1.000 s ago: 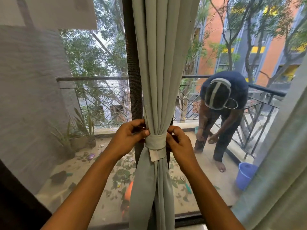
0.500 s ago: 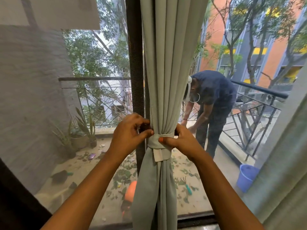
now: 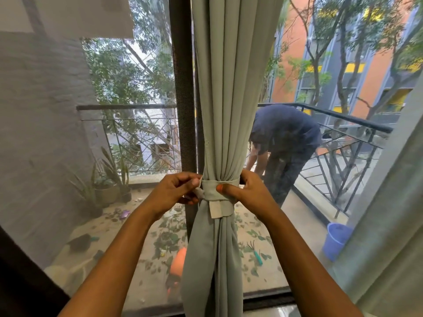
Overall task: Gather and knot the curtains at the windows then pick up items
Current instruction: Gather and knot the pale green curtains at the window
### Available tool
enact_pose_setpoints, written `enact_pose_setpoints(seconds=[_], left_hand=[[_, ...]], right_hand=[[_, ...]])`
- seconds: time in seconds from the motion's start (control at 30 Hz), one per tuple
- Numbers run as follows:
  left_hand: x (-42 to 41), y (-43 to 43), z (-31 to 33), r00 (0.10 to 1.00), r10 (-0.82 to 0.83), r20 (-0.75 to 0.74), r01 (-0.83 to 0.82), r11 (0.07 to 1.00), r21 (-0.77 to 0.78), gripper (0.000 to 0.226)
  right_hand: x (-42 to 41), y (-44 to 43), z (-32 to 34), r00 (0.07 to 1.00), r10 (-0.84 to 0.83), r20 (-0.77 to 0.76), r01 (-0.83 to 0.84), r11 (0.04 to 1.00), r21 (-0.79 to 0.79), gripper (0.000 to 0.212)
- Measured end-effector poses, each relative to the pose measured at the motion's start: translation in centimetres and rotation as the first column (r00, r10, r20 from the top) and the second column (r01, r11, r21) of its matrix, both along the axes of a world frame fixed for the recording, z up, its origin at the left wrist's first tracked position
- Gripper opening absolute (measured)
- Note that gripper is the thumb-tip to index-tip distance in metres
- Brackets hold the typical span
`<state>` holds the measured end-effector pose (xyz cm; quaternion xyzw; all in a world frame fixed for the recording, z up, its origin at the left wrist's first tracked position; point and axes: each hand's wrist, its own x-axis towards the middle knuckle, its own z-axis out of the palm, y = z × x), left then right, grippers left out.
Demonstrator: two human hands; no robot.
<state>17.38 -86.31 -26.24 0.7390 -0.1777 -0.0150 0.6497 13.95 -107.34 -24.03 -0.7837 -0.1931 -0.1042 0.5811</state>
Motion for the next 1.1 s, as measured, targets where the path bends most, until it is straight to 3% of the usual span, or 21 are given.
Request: enact_pose_setpoints(seconds=[0.1, 0.2, 0.23, 0.33, 0.4, 0.53, 0.63, 0.73, 0.87, 1.1], left_hand=[[-0.3, 0.1, -0.4, 0.997, -0.033, 0.073, 0.031, 0.999, 0.028, 0.026], [0.0, 0.6, -1.0, 0.947, 0.059, 0.315, -0.105, 0.986, 0.13, 0.007], [0.0, 0.7, -1.0, 0.912, 0.1, 0.398, -0.173, 0.974, 0.15, 0.004], [-0.2, 0.8, -1.3, 0.763, 0.17, 0.623, -0.352, 0.918, 0.181, 0.027], [-0.5, 0.6, -1.8, 0.681, 0.202, 0.704, -0.463, 0.864, 0.2, 0.031], [-0.8, -1.1, -2.9, 0.655, 0.347, 0.671, -0.59, 0.79, 0.167, 0.036], [-1.4, -2.2, -3.0, 0.594, 0.368, 0.716, -0.662, 0.729, 0.175, 0.037], [-1.9, -2.5, -3.1, 0.583, 0.346, 0.735, -0.661, 0.728, 0.182, 0.036], [-1.6, -2.5, -3.2, 0.599, 0.367, 0.712, -0.651, 0.74, 0.167, 0.036], [-1.8, -1.5, -3.7, 0.556, 0.406, 0.726, -0.697, 0.703, 0.141, 0.041]], right_hand=[[0.2, -0.1, -0.2, 1.0, -0.007, 0.018, 0.007, 1.0, -0.024, 0.025], [0.4, 0.0, -0.3, 0.999, -0.017, 0.03, 0.018, 0.998, -0.052, 0.023], [0.5, 0.1, -0.4, 0.999, -0.029, 0.042, 0.032, 0.997, -0.065, 0.024], [0.8, 0.5, -0.6, 0.989, -0.096, 0.108, 0.107, 0.99, -0.097, 0.022], [1.0, 0.6, -0.8, 0.98, -0.147, 0.138, 0.163, 0.98, -0.113, 0.021], [1.1, 1.3, -1.1, 0.967, -0.211, 0.146, 0.231, 0.964, -0.134, 0.035], [0.7, 1.6, -1.1, 0.975, -0.187, 0.116, 0.202, 0.971, -0.129, 0.05], [0.6, 2.2, -0.7, 0.959, -0.249, 0.132, 0.262, 0.961, -0.088, 0.04], [0.8, 3.6, -1.0, 0.921, -0.366, 0.131, 0.356, 0.93, 0.093, 0.039], [0.8, 4.4, -1.6, 0.808, -0.544, 0.228, 0.543, 0.837, 0.072, 0.031]])
